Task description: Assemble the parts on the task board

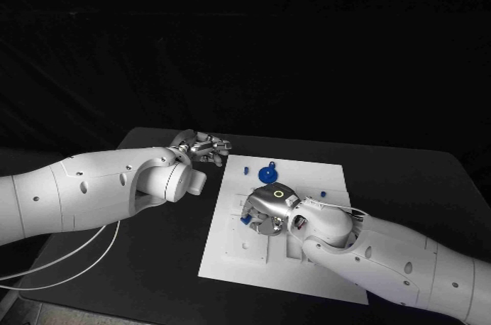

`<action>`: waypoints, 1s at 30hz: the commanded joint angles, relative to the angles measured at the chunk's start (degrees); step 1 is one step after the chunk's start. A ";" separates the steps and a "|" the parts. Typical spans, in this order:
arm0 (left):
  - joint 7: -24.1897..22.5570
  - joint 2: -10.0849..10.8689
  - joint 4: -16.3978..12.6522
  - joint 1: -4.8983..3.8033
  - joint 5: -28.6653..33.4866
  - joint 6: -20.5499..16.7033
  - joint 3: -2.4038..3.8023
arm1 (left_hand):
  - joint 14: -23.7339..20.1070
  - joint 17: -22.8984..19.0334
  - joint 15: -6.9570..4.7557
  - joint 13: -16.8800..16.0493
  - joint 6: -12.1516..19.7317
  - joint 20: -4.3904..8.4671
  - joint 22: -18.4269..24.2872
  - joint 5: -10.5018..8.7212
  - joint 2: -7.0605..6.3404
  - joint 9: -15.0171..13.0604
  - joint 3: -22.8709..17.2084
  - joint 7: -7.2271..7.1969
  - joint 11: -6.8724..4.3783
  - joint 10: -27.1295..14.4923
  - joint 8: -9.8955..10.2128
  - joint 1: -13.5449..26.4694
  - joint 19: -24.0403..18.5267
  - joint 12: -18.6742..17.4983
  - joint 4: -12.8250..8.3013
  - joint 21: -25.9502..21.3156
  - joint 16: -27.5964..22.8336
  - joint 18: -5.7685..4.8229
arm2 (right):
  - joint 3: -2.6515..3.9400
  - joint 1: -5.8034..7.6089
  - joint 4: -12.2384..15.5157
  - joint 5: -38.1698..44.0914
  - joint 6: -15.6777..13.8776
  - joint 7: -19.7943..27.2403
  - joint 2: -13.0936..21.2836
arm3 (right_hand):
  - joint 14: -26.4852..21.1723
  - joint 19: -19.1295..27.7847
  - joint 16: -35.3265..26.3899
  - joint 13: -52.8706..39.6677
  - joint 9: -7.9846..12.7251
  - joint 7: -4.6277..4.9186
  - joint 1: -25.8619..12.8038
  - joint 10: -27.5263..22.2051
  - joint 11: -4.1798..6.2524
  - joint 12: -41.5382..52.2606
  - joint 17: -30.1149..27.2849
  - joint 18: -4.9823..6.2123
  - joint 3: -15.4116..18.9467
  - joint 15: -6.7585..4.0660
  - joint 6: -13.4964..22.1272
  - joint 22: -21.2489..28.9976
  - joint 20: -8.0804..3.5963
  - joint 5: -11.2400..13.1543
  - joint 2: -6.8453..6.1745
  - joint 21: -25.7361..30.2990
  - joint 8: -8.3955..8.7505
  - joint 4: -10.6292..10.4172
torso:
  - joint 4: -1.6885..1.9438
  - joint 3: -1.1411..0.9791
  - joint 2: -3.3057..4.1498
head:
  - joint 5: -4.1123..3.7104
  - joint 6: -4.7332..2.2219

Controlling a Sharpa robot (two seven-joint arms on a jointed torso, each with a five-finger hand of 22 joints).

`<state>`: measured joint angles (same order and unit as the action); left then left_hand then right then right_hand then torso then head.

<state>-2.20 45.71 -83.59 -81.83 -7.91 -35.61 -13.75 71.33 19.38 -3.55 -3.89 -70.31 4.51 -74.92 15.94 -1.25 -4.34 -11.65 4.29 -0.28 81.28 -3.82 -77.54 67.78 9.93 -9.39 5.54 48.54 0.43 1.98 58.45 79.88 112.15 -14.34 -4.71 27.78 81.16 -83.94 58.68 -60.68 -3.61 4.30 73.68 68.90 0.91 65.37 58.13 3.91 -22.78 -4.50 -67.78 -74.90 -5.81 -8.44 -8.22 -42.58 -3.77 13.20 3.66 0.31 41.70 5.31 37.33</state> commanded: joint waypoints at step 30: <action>0.02 -0.27 -0.11 -0.18 0.09 0.59 0.04 | -0.10 -0.04 0.54 0.03 0.22 -0.23 -1.20 -0.21 -0.08 0.11 -0.07 0.27 0.16 -0.30 0.06 -0.58 0.30 -0.34 -0.37 -0.39 -0.31 0.94 | -0.59 -0.31 -3.16 0.58 -0.29 -2.07 -2.28 | 0.02 -1.72 0.05 0.28 0.05 0.51 -1.09 -0.55 -0.53 -0.15 0.11 0.98 -3.60 0.33 1.26 -4.85 0.46 1.94 0.85 0.44 0.24 -1.77 | -0.03 0.09 -0.03 | 0.04 -0.12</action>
<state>-2.01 45.58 -83.56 -81.86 -7.91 -35.55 -13.75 71.12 19.36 -3.35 -3.89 -70.30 4.50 -74.90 15.94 -1.25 -4.29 -11.65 4.29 -0.28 81.28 -3.82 -77.54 67.77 9.94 -9.39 5.54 48.54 0.43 1.53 58.32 76.98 112.18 -15.33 -6.07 25.54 81.17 -83.94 58.68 -60.44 -3.54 4.76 72.99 68.50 0.50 65.36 58.17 3.91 -26.39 -4.51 -66.22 -74.90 -5.82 -6.42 -7.53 -42.35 -3.75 11.37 3.61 0.41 41.65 5.36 37.16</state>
